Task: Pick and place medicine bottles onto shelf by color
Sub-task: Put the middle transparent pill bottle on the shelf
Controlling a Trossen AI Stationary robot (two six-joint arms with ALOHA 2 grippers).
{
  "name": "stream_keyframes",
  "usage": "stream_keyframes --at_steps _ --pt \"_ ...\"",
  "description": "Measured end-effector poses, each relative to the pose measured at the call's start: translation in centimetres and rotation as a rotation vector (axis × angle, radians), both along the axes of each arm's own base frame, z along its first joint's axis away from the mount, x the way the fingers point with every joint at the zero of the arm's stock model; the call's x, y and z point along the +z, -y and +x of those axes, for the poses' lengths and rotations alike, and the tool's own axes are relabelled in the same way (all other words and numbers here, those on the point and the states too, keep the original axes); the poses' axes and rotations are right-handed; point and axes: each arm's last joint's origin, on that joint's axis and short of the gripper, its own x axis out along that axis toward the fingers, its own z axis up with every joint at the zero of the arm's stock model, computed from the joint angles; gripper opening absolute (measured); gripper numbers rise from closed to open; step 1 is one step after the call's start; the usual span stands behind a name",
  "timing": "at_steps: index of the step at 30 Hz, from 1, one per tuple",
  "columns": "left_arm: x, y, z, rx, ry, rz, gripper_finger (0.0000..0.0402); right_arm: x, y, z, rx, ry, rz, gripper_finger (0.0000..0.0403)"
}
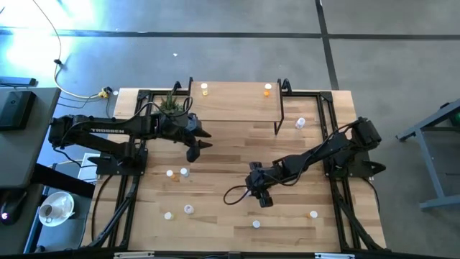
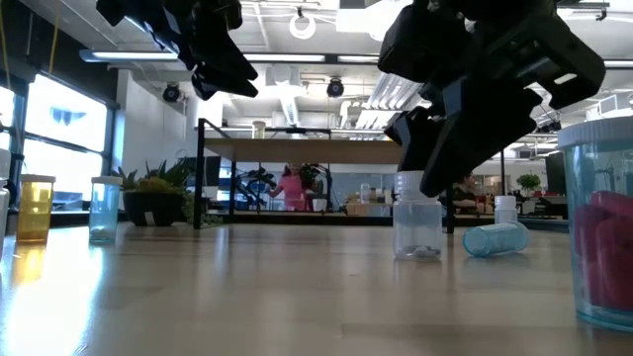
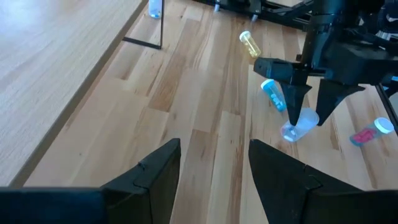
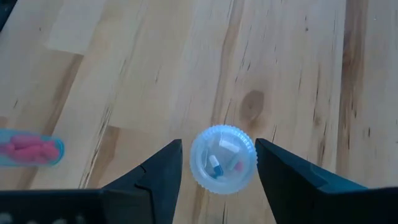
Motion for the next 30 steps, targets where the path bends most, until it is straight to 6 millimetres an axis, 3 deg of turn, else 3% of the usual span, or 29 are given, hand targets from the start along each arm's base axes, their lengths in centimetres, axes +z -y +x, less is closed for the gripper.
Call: stream_keyframes --at_steps 8,18,30 --pt "0.0 0.0 0.0 0.016 0.002 -0.017 0.0181 0.1 0.0 0.0 0.0 0.004 0.001 0.0118" --pt "0.0 -0.1 0.0 0.059 -0.006 0.005 0.0181 0.6 1.0 0.5 -0.04 0.043 0.019 0.0134" --pt "-0.1 -0.2 -0.1 0.015 -0.031 0.078 0.0181 6.2 5.0 0.0 -0.16 0.242 0.058 0.0128"
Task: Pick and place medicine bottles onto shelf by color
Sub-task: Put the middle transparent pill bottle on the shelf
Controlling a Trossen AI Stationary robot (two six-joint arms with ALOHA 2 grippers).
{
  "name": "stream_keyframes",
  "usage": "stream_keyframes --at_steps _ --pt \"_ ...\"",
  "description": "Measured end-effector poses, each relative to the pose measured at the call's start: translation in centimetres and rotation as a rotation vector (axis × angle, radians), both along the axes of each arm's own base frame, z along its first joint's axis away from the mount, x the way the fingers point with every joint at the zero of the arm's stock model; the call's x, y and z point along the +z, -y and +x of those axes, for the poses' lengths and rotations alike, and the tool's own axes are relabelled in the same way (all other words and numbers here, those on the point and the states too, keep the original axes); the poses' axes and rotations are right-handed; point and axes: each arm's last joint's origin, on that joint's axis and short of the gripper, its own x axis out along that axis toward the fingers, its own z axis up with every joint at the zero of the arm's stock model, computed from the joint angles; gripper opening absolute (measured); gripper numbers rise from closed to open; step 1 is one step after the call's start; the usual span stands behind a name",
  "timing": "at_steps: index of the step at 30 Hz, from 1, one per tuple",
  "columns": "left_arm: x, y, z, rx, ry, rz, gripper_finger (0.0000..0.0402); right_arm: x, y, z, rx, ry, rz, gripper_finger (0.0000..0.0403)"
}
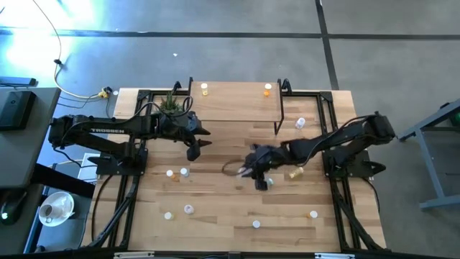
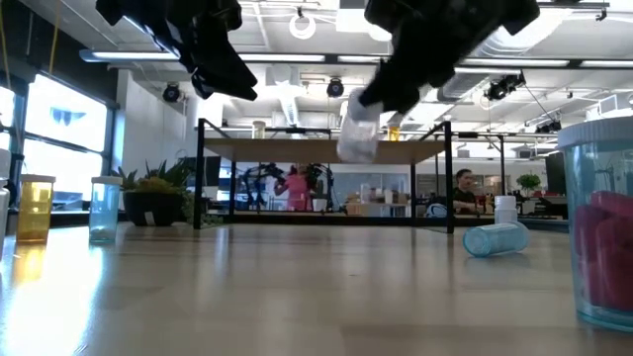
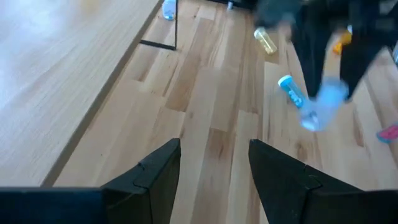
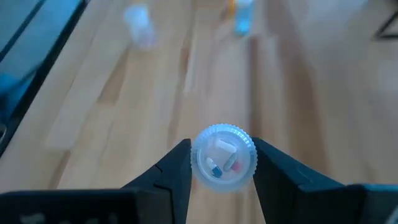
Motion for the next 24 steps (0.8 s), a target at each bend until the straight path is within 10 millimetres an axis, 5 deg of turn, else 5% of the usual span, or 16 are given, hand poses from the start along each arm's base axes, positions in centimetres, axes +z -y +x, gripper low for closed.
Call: stream_keyframes --at_steps 14,24 --pt "-0.1 0.0 -0.1 -0.026 -0.025 0.032 0.0181 8.2 9.0 -1.9 -0.287 0.258 -0.099 0.0129" --pt "-0.2 0.0 -0.1 -0.027 -0.028 0.031 0.0181 13.9 16.1 -3.0 -0.475 0.179 -0.19 0.0129"
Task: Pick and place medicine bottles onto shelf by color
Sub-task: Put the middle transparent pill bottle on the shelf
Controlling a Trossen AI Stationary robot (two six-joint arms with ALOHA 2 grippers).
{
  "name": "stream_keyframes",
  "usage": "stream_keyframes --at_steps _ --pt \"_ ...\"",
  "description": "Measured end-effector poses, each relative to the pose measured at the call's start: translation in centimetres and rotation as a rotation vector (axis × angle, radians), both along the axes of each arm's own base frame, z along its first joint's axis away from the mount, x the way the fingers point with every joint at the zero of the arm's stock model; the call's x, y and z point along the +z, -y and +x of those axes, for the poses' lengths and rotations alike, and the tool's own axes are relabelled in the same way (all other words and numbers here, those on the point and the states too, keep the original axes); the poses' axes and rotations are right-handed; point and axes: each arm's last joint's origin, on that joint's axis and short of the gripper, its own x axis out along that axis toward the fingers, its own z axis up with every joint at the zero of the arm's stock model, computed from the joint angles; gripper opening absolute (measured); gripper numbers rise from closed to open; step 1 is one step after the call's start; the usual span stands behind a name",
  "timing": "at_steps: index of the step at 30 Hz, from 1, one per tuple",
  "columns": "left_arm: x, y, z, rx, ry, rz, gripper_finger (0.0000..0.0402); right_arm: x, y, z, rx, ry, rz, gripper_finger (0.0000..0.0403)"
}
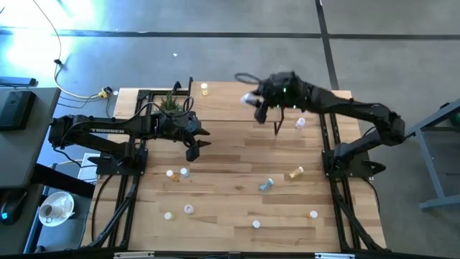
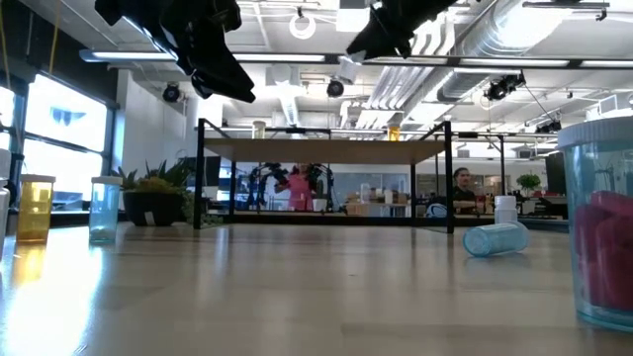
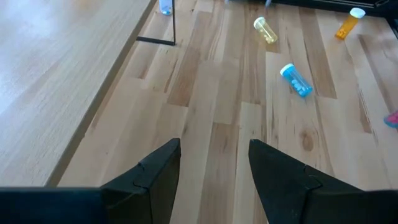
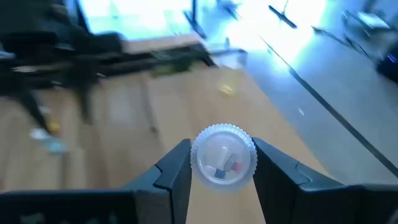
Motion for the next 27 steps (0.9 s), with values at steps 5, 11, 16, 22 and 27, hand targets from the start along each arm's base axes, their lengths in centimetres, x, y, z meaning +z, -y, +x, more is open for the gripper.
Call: stream_keyframes --at_steps 5,11,16,22,27 --pt "0.0 0.0 0.0 0.0 -0.004 -0.001 0.0181 0.6 2.2 -0.1 -0.067 -0.061 0.028 0.0129" --pt "0.0 0.0 0.0 0.0 -0.004 -0.002 0.0181 0.6 3.4 0.5 -0.08 -0.081 0.044 0.0129" --pt "0.0 0.0 0.0 0.0 -0.004 -0.002 0.0181 0.2 4.1 0.7 -0.089 -0.099 0.056 0.0129" --pt "0.0 0.0 0.0 0.001 -0.003 -0.004 0.0181 -1.3 4.8 1.4 -0.106 -0.147 0.089 0.0129" --pt "0.0 0.0 0.0 0.002 -0.003 -0.004 0.0181 -2.5 5.6 2.3 -0.11 -0.179 0.103 0.0129"
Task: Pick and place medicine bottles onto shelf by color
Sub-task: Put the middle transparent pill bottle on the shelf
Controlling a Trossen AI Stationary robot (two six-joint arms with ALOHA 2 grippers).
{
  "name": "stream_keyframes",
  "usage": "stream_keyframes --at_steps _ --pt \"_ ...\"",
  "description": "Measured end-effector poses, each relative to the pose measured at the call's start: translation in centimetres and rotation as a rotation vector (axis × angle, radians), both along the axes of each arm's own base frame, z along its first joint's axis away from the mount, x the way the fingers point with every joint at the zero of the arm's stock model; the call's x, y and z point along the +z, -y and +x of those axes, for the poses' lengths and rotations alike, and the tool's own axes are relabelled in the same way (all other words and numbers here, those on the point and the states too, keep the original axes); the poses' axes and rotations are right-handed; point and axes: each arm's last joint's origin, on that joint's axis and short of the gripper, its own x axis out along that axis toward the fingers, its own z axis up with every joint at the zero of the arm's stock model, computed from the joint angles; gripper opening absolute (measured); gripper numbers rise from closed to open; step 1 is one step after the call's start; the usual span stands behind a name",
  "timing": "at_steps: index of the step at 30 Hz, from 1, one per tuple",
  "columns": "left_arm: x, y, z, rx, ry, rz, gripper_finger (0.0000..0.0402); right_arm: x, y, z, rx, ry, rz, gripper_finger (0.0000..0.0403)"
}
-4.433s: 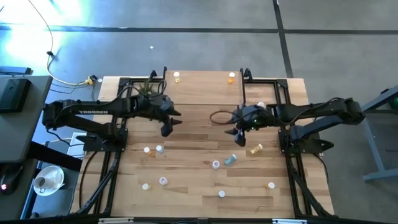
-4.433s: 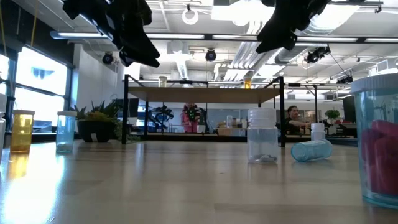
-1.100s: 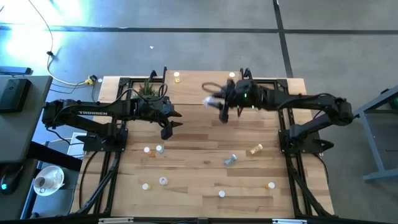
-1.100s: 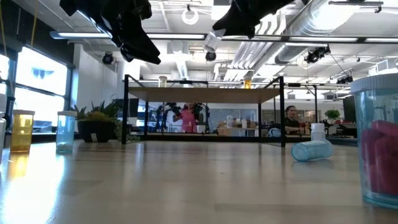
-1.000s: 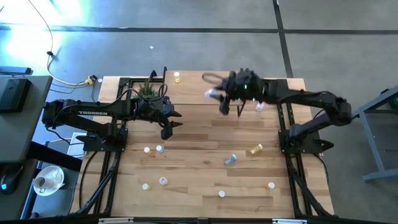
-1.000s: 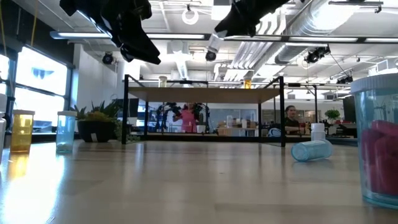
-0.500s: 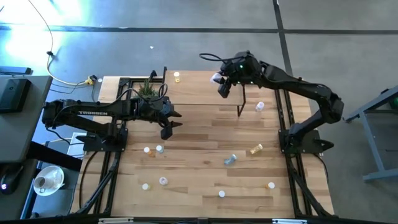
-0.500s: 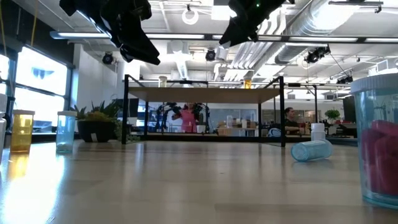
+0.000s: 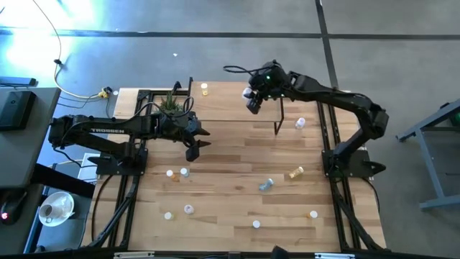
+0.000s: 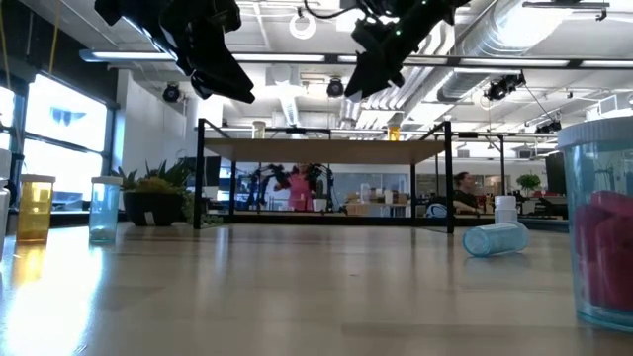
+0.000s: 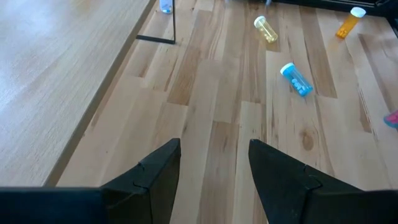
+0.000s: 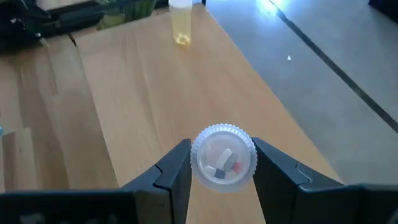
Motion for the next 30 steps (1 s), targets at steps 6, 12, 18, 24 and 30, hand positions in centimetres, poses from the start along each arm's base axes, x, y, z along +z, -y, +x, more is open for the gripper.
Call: stream_keyframes --at_steps 6,12,18,24,30 --pt "0.0 0.0 0.0 0.0 0.0 0.001 0.0181 1.3 1.6 0.6 -0.031 0.002 0.004 0.0129" --pt "0.0 0.0 0.0 -0.001 0.0 0.002 0.0181 1.4 2.7 1.1 -0.057 -0.023 0.05 0.0129" --pt "0.0 0.0 0.0 -0.001 0.0 0.002 0.0181 0.1 3.6 1.4 -0.05 -0.035 0.124 0.0129" --pt "0.0 0.0 0.0 0.0 0.0 0.0 0.0181 -0.8 3.8 1.5 -0.048 -0.077 0.154 0.0129" --pt "0.0 0.0 0.0 0.0 0.0 0.0 0.0181 -2.0 4.2 1.8 -0.051 -0.122 0.179 0.0129"
